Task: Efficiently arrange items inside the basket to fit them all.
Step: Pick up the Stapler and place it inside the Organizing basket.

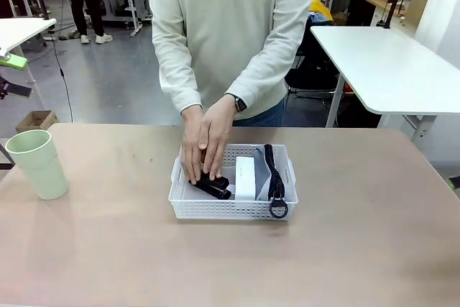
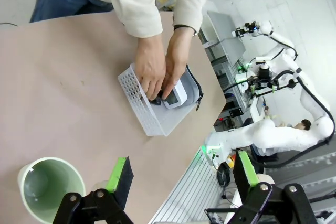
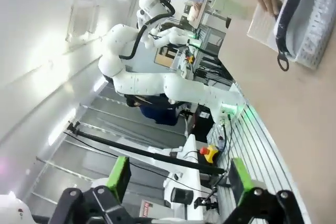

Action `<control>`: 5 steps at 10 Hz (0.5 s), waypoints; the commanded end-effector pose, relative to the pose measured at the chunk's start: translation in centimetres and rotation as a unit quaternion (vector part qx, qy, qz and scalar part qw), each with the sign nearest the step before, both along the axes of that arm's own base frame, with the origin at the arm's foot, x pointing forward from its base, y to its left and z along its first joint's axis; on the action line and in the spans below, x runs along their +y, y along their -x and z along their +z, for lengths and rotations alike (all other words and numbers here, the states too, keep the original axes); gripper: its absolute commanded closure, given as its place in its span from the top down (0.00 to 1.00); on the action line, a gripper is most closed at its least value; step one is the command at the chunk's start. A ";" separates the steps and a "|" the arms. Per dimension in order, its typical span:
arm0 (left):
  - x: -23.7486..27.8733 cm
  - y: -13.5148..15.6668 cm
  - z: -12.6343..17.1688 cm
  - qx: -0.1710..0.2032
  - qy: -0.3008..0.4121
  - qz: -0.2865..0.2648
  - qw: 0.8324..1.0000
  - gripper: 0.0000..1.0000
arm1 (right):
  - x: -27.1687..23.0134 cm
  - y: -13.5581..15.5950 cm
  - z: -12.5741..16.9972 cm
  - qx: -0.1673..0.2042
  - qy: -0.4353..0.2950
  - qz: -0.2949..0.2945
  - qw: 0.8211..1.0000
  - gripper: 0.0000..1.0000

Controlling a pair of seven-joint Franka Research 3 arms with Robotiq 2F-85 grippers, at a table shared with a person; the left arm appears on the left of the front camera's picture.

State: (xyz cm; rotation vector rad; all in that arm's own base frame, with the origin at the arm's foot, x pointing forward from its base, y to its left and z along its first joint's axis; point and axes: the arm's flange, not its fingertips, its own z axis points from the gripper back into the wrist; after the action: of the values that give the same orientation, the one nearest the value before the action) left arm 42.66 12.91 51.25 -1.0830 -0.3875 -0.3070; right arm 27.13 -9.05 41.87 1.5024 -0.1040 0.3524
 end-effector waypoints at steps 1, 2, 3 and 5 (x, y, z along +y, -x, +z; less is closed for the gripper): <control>0.1 0.2 0.1 -0.002 -0.003 -0.005 1.000 1.00 | 1.9 0.6 3.8 -0.048 0.017 0.011 0.999 1.00; 0.1 0.2 0.1 -0.002 -0.003 -0.005 1.000 1.00 | 1.9 0.6 3.8 -0.048 0.017 0.011 0.999 1.00; 0.1 0.2 0.1 -0.002 -0.003 -0.005 1.000 1.00 | 1.9 0.6 3.8 -0.048 0.017 0.011 0.999 1.00; 0.1 0.2 0.1 -0.002 -0.003 -0.005 1.000 1.00 | 1.9 0.6 3.8 -0.048 0.017 0.011 0.999 1.00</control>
State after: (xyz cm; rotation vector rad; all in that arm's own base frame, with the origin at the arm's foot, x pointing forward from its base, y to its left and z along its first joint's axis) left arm 42.67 12.91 51.22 -1.0833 -0.3870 -0.3067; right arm 26.67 -7.10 45.76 1.4339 -0.1601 0.4570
